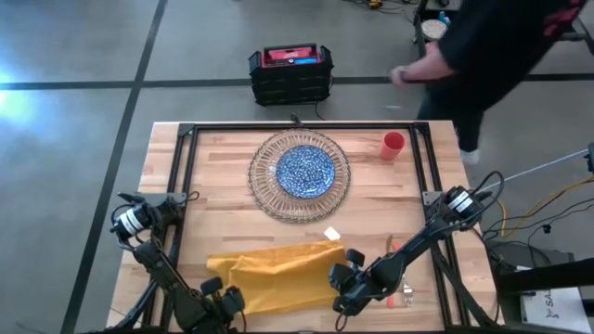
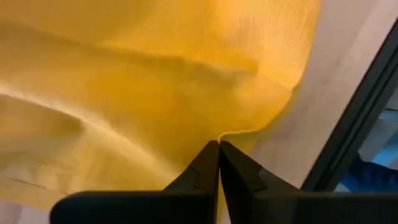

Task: Set table place
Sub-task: Fold the yellow napkin

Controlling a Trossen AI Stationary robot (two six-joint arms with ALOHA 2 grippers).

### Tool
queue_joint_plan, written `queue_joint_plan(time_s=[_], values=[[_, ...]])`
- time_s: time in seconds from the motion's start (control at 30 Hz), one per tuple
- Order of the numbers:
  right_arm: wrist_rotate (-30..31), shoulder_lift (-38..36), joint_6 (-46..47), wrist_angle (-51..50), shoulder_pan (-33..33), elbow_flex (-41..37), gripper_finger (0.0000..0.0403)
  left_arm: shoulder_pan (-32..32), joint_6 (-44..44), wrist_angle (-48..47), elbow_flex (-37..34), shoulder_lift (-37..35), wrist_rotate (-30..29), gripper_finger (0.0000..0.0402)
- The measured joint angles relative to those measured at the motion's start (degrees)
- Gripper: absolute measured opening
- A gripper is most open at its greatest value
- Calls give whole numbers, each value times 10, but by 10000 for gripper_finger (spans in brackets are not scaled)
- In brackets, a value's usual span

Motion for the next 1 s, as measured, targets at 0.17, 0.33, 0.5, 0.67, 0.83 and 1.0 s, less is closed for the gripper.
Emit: queue_joint_plan(time_s=[0.17,0.33,0.5,0.67,0.83,1.0], values=[[3,4,-1,17,1,1,0,-2,-15,-47,0,-1,2,0],[-2,5,4,16,4,0,0,-3,-19,-61,-1,-1,33,0],[-8,5,25,18,16,0,0,-14,-44,-60,-9,-1,61,0],[-9,6,42,21,26,0,0,-22,-80,-44,-9,-1,64,0],[-17,7,38,13,31,15,0,-22,-81,-28,11,-2,84,0],[-17,9,-9,5,29,52,0,-21,-67,-37,47,-6,84,0]])
